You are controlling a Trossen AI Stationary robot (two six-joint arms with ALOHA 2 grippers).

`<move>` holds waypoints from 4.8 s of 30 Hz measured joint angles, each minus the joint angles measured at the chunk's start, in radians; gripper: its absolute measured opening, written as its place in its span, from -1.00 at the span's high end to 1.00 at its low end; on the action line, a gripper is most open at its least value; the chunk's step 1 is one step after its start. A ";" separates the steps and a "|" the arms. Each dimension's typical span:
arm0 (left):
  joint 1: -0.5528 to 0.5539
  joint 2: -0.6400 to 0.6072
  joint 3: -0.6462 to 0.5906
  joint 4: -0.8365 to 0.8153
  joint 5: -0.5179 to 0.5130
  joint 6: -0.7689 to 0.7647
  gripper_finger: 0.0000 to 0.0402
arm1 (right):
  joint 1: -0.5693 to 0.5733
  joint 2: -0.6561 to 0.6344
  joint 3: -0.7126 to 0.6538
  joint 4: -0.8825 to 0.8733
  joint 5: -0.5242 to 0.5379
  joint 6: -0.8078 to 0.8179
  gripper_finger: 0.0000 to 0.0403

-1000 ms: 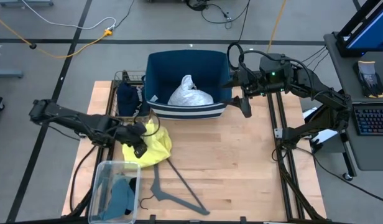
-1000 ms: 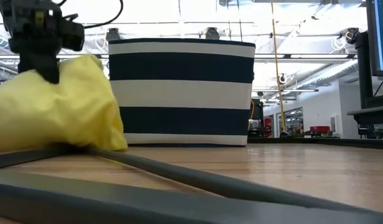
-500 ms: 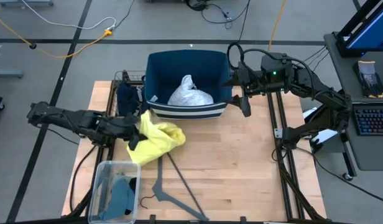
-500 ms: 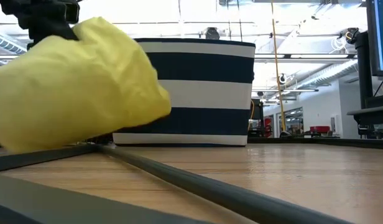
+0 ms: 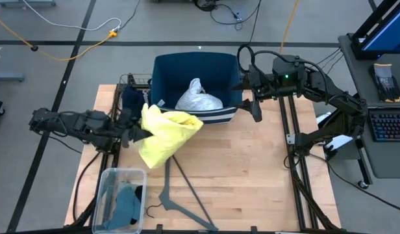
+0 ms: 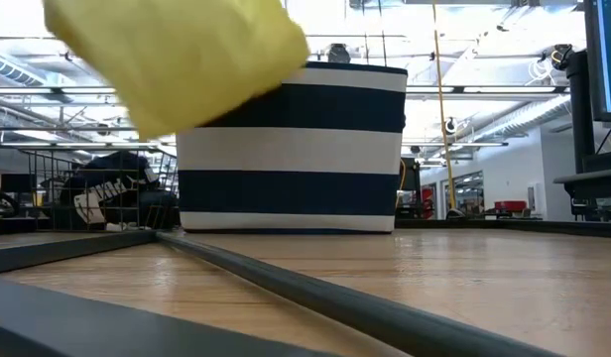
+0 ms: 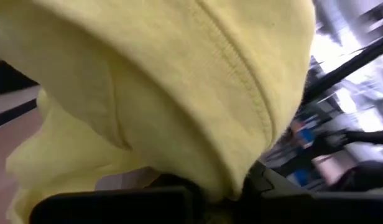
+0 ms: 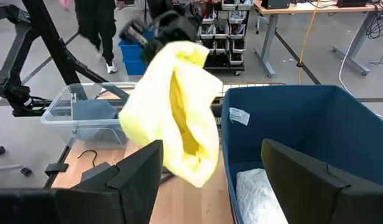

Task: Pick & Place Cloths
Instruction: Put the yellow shirt into the blue laundry bin

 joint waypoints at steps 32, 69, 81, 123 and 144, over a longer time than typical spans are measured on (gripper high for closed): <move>0.135 0.175 0.001 0.946 -0.097 0.406 0.80 | 0.000 0.000 0.000 0.003 0.003 -0.025 -0.33; 0.619 0.945 0.869 0.165 0.002 1.314 0.80 | 0.000 0.000 0.000 -0.020 0.003 -0.018 -0.33; 0.724 1.130 0.876 -0.029 0.003 1.416 0.80 | 0.000 0.000 0.000 -0.020 0.003 -0.017 -0.33; 0.751 1.281 0.876 -0.383 0.295 1.296 0.67 | 0.000 0.000 0.000 -0.019 0.003 -0.016 -0.33; 0.739 1.258 0.877 -0.365 0.290 1.250 -0.41 | 0.000 0.000 0.000 -0.019 0.003 0.014 -0.33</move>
